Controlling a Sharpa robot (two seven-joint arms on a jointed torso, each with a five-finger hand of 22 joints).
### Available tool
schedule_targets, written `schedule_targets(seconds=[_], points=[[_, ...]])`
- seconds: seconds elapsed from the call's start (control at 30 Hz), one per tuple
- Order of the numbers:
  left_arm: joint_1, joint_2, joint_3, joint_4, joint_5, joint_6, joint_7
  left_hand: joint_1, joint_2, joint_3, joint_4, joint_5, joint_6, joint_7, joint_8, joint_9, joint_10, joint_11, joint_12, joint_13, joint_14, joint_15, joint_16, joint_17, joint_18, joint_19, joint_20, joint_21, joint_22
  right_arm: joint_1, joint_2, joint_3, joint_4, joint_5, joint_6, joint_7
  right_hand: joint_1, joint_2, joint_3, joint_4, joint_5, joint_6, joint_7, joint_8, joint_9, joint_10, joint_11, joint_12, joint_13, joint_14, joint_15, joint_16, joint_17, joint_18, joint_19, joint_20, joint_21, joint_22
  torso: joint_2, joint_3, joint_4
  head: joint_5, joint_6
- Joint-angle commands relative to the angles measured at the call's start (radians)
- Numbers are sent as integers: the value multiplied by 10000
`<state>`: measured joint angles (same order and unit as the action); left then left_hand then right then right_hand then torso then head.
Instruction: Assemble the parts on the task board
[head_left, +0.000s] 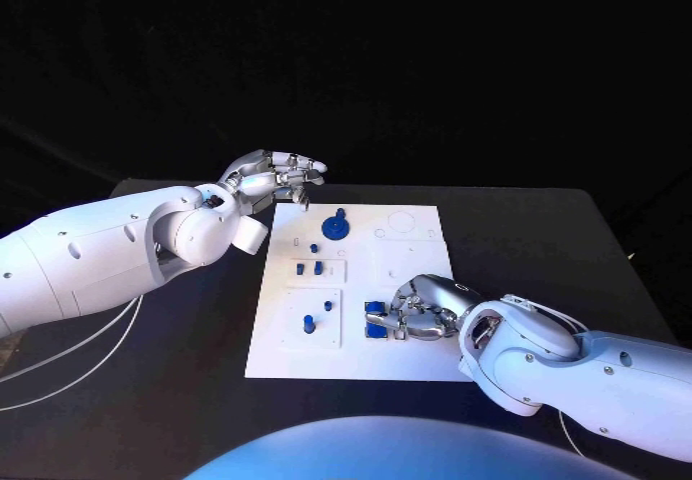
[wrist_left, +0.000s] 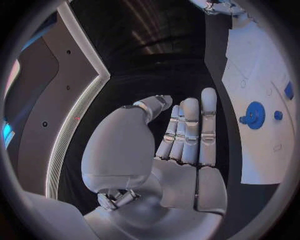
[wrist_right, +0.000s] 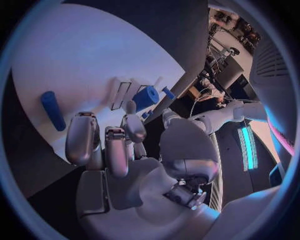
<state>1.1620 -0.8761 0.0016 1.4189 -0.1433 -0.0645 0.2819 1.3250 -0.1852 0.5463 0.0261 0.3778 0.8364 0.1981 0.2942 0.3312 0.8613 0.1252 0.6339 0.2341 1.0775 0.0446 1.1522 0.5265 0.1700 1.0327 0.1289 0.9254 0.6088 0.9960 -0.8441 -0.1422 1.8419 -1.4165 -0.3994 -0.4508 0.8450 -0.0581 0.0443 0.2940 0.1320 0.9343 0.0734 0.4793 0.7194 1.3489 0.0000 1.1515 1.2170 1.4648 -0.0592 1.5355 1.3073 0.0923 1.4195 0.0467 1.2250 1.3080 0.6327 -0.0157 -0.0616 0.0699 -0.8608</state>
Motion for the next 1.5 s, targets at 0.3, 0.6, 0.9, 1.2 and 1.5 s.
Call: schedule_targets(seconds=[0.3, 0.6, 0.9, 1.2, 1.5], points=[[4, 0, 4, 20, -57, 150, 31, -57, 38, -43, 21, -11, -76, -29, 40, -1, -73, -12, 65, -18, -37, 7, 38, -13, 149, 17, 56, -54, -18, -4, -180, 0, 225, 0, 313, 257, 1564, 293, -83, -82, 785, 60, -40, -30, 45, 182, -34, 97, 150, 852, -75, 22, 1523, -139, 55, -39, 33, 453, 2, -7, 15, 4, -9], [4, -11, 4, 16, -61, 150, 28, -57, 38, -43, 21, -11, -76, -29, 40, -1, -73, -12, 65, -18, -37, 7, 38, -13, 149, 17, 56, -54, -18, -6, -205, -2, 162, 32, 516, 288, 2940, 373, 294, -112, 768, 98, -64, -137, -8, 280, -60, 189, 310, 864, -96, 43, 1594, -157, 102, -60, 80, 548, 5, -9, 9, 11, -17], [4, -16, 3, 19, -62, 144, 27, -57, 38, -43, 21, -11, -76, -29, 40, -1, -73, -12, 65, -18, -37, 7, 38, -13, 149, 17, 56, -54, -18, -6, -127, -2, -55, -8, 446, 117, 3083, 455, 443, -62, 863, 148, -73, -151, -25, 355, -70, 307, 419, 874, -104, 59, 1644, -163, 118, -66, 101, 576, 12, -6, 22, 15, -32], [4, -20, 3, 19, -62, 145, 26, -57, 38, -43, 21, -11, -76, -29, 40, -1, -73, -12, 65, -18, -37, 7, 38, -13, 149, 17, 56, -54, -18, -6, -141, -2, -124, 14, 316, 142, 3014, 500, 469, -22, 904, 193, -76, -144, -28, 403, -74, 380, 481, 875, -107, 61, 1650, -163, 120, -69, 96, 580, -5, -12, 7, 17, -35], [3, -36, 2, 25, -62, 123, 77, -57, 38, -43, 21, -11, -76, -29, 40, -1, -73, -12, 65, -18, -37, 7, 38, -13, 149, 17, 56, -54, -18, 116, -925, 14, 192, 297, -927, 944, 3342, 214, 637, -122, 1111, -36, 0, -294, -28, 545, -18, 774, 834, 862, -60, 44, 1613, -107, -4, -38, -203, 437, -7, -3, -10, -35, 13]])
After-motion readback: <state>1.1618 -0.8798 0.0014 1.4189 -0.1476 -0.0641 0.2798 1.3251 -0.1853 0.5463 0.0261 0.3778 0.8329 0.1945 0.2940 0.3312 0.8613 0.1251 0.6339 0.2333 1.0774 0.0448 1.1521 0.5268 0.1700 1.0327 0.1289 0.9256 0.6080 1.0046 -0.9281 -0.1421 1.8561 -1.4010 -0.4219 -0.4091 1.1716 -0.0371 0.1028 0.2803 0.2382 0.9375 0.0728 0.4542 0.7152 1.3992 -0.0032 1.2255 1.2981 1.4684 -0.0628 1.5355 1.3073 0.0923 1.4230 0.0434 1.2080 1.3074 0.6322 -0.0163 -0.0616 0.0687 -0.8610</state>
